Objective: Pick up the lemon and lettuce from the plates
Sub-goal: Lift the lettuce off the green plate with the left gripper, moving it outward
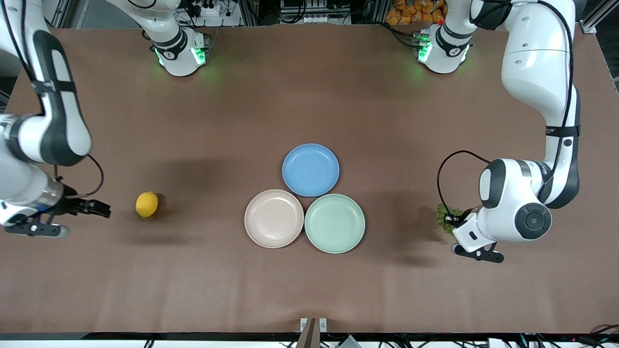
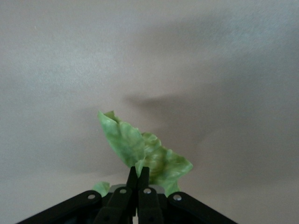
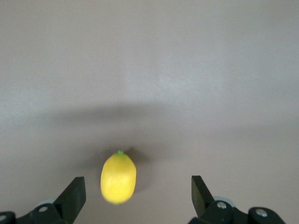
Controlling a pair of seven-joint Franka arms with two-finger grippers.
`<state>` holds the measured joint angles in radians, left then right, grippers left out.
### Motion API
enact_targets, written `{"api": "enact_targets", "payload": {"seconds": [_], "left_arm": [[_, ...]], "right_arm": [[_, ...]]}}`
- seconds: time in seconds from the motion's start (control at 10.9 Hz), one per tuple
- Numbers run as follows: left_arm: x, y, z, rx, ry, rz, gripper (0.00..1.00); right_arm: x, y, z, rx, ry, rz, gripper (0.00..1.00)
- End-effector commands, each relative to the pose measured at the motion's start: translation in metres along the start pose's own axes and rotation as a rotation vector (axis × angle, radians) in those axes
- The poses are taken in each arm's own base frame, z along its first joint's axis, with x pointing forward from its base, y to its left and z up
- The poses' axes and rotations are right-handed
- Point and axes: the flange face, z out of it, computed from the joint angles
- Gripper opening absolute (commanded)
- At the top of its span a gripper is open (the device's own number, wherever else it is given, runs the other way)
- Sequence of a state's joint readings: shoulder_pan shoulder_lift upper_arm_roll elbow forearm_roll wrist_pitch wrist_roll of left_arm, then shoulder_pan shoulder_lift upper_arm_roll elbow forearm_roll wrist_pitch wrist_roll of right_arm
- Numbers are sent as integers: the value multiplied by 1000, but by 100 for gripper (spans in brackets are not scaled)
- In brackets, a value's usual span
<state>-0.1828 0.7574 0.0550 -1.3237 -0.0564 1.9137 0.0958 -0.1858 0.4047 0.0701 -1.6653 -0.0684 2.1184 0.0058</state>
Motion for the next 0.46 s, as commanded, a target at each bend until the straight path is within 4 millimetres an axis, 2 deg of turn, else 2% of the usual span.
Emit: {"api": "enact_targets", "payload": {"seconds": [0.0, 0.09, 0.18, 0.27, 0.37], "left_arm": [[-4, 1, 2, 2, -20, 0, 8], [-4, 1, 2, 2, -20, -3, 15], [-4, 0, 3, 0, -22, -4, 31], [-4, -2, 3, 0, -22, -5, 71], [-5, -10, 1, -8, -18, -19, 100]], "right_arm": [[2, 5, -54, 1, -62, 6, 100], [-6, 5, -76, -1, -92, 9, 100], [-19, 4, -97, -4, -113, 9, 100], [-30, 5, -107, -8, -128, 8, 100], [-41, 14, -108, -10, -137, 19, 100]]}}
